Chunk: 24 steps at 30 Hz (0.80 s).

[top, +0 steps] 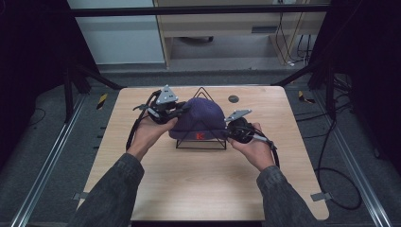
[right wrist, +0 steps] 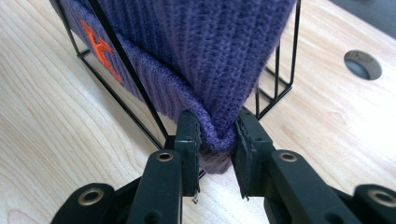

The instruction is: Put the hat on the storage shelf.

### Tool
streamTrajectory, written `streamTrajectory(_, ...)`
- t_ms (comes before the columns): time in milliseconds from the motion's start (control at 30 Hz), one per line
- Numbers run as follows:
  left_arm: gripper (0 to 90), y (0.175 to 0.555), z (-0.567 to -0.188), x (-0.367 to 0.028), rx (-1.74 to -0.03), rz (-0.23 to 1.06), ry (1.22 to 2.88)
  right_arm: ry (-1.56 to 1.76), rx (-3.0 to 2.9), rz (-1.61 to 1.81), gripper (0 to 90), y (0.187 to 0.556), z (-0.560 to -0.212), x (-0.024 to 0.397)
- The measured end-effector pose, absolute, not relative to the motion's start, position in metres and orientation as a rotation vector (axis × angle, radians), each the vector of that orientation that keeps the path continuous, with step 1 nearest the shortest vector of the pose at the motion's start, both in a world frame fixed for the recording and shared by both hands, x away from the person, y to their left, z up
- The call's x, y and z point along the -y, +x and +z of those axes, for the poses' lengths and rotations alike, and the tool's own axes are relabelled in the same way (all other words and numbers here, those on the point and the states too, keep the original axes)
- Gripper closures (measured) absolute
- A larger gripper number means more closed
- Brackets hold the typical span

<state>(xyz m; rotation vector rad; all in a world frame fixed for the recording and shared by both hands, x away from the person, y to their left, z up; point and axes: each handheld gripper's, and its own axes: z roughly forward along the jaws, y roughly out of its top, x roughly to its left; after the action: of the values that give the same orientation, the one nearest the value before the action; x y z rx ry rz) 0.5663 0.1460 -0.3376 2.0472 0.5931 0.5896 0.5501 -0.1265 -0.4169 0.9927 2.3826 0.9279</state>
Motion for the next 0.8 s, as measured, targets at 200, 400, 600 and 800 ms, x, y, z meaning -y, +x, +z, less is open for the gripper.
streamTrajectory(200,79.0,0.565,-0.349,-0.147,-0.602,0.578,2.044,1.010,-2.390,0.916,72.8,0.551,-0.425,0.126)
streamTrajectory(400,79.0,0.565,-0.355,-0.151,-0.616,0.563,2.034,1.001,-2.397,0.903,72.7,0.551,-0.429,0.123)
streamTrajectory(600,78.9,0.563,-0.356,-0.151,-0.609,0.564,2.033,1.012,-2.394,0.920,72.6,0.549,-0.430,0.125)
streamTrajectory(800,78.8,0.562,-0.358,-0.151,-0.608,0.564,2.034,1.018,-2.393,0.919,72.5,0.549,-0.432,0.127)
